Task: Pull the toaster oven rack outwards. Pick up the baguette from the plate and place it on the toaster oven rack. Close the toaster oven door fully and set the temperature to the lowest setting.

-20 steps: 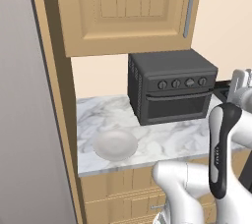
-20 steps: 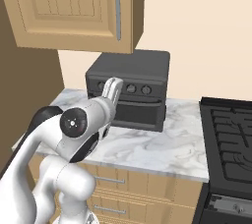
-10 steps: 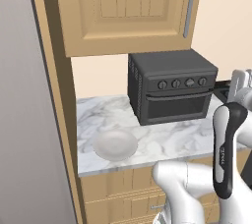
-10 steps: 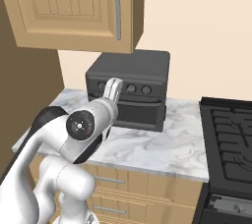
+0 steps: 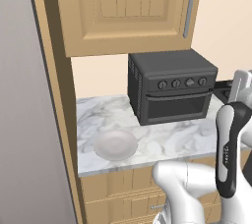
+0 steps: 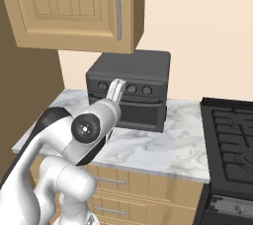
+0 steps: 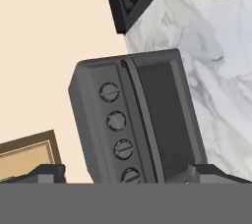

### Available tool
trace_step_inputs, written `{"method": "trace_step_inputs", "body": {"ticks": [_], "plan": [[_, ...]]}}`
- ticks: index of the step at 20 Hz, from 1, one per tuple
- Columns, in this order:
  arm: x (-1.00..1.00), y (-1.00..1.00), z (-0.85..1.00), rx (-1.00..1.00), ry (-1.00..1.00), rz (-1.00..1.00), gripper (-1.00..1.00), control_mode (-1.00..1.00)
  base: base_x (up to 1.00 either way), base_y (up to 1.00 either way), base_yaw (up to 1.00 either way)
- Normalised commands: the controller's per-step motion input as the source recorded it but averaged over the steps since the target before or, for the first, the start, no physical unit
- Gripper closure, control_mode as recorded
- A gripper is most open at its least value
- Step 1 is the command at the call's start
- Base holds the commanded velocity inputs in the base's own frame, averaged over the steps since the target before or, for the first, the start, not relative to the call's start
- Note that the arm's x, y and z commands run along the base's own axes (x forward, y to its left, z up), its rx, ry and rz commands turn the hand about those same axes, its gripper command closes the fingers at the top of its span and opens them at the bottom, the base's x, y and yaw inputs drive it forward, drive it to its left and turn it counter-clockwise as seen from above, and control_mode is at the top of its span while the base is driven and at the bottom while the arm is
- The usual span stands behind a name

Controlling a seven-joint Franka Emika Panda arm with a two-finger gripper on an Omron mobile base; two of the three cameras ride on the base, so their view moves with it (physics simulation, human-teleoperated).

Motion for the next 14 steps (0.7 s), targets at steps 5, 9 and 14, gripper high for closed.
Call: {"method": "trace_step_inputs", "body": {"ticks": [5,9,14], "plan": [[0.07,-0.01,0.00,0.11,0.00,0.09,-1.00,-1.00,0.00,0.00,0.00],[0.19,-0.01,0.00,0.13,0.00,0.12,-1.00,-1.00,0.00,0.00,0.00],[0.23,0.00,0.00,0.11,0.00,0.07,-1.00,-1.00,0.00,0.00,0.00]]}}
